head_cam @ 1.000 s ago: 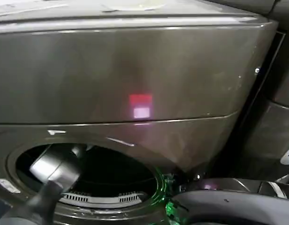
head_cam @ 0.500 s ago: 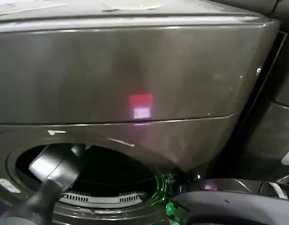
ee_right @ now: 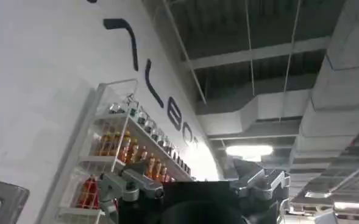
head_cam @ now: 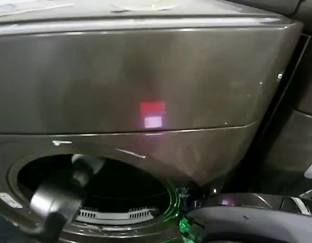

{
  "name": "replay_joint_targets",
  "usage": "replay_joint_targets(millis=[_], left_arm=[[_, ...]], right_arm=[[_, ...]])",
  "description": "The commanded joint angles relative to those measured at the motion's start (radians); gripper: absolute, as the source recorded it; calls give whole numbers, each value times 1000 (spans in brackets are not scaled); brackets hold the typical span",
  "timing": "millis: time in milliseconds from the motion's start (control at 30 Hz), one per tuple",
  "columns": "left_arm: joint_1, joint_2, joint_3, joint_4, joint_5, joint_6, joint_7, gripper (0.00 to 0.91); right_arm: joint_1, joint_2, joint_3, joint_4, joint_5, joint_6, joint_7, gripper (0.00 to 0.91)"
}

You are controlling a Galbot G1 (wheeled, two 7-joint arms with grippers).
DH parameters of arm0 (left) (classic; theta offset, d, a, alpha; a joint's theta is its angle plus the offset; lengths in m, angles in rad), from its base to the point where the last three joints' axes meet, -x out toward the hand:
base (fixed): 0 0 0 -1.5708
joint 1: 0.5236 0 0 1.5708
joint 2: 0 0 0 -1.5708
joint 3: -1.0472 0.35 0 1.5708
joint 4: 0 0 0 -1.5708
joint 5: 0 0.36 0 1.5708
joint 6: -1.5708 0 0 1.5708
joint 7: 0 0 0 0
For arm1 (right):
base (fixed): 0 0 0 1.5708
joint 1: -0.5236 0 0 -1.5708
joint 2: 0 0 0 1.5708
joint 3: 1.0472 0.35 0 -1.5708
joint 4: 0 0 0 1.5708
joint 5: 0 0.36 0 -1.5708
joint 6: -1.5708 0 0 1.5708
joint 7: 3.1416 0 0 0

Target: Grasp the clothes from the dryer.

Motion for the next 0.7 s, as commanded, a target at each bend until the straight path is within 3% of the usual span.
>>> replay_joint_targets(millis=[33,133,333,700], left_arm=[[364,-19,-321,-596,-115,41,-292,0],[499,-54,-387,-777,-130,13,-440,0],[617,-86,-424,-928,-191,-85,-632,0],[662,-97,-396,-959,-188,-64,-647,0]], right_arm=[[9,2,-13,1,-12,5,1,907],[17,4,-26,10,-10,6,4,907],[22,5,-32,11,-19,24,10,907],[3,1,-5,3,4,56,16,907]])
